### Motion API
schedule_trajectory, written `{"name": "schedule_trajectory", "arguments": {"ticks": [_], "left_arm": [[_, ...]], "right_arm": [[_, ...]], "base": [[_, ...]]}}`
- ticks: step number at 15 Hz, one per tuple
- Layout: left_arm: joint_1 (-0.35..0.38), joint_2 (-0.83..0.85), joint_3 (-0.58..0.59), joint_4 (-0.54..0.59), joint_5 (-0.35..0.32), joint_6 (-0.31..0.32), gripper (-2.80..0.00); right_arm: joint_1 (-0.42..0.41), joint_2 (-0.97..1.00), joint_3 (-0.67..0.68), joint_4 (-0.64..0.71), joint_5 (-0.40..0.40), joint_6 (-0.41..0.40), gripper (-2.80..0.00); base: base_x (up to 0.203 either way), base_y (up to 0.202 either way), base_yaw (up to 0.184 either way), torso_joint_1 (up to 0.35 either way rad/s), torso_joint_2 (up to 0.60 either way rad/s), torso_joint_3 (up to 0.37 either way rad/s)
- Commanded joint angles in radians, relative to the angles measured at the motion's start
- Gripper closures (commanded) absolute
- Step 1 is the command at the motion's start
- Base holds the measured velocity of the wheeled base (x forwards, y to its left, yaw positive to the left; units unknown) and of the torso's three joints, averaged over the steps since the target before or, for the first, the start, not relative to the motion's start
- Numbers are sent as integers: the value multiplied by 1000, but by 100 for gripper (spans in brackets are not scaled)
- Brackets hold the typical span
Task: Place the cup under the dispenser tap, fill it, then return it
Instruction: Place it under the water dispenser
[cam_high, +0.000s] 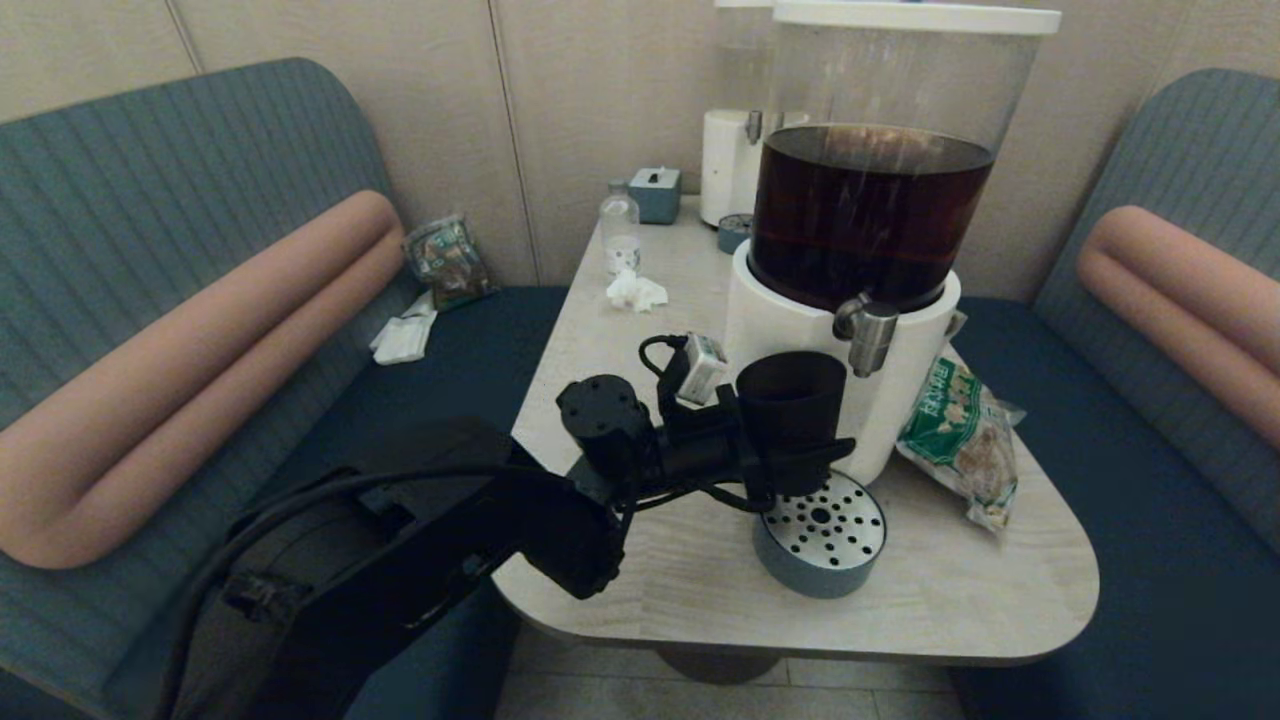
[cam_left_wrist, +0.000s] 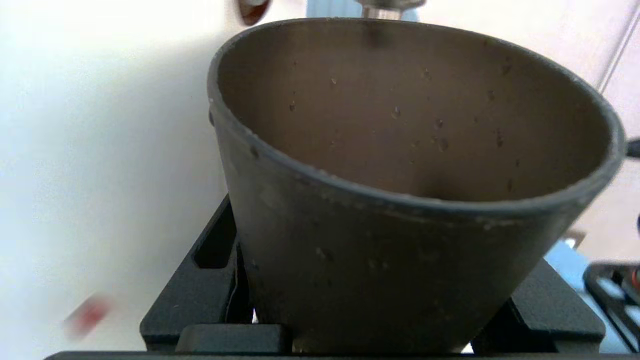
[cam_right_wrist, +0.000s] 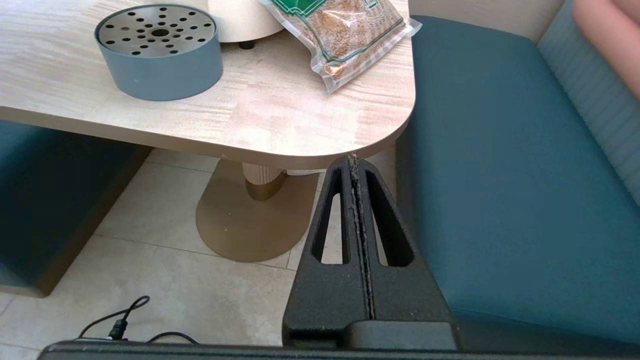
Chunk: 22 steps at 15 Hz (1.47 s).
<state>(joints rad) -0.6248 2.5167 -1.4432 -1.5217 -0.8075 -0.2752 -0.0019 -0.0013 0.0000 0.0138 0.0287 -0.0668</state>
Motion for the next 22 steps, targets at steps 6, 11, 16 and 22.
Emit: {"name": "schedule_trajectory", "arguments": {"ticks": [6, 11, 16, 22], "left_arm": [[-52, 108, -95, -8, 33, -22, 0], [-52, 137, -108, -8, 42, -22, 0], [-52, 138, -105, -8, 68, -24, -280], [-52, 107, -36, -8, 70, -22, -280]], "right_arm": [[0, 1, 0, 0, 0, -1, 0], [0, 1, 0, 0, 0, -1, 0], [0, 1, 0, 0, 0, -1, 0], [0, 1, 0, 0, 0, -1, 0]], "base": [[0, 0, 0, 0, 0, 0], [0, 0, 0, 0, 0, 0], [0, 0, 0, 0, 0, 0], [0, 0, 0, 0, 0, 0]]}}
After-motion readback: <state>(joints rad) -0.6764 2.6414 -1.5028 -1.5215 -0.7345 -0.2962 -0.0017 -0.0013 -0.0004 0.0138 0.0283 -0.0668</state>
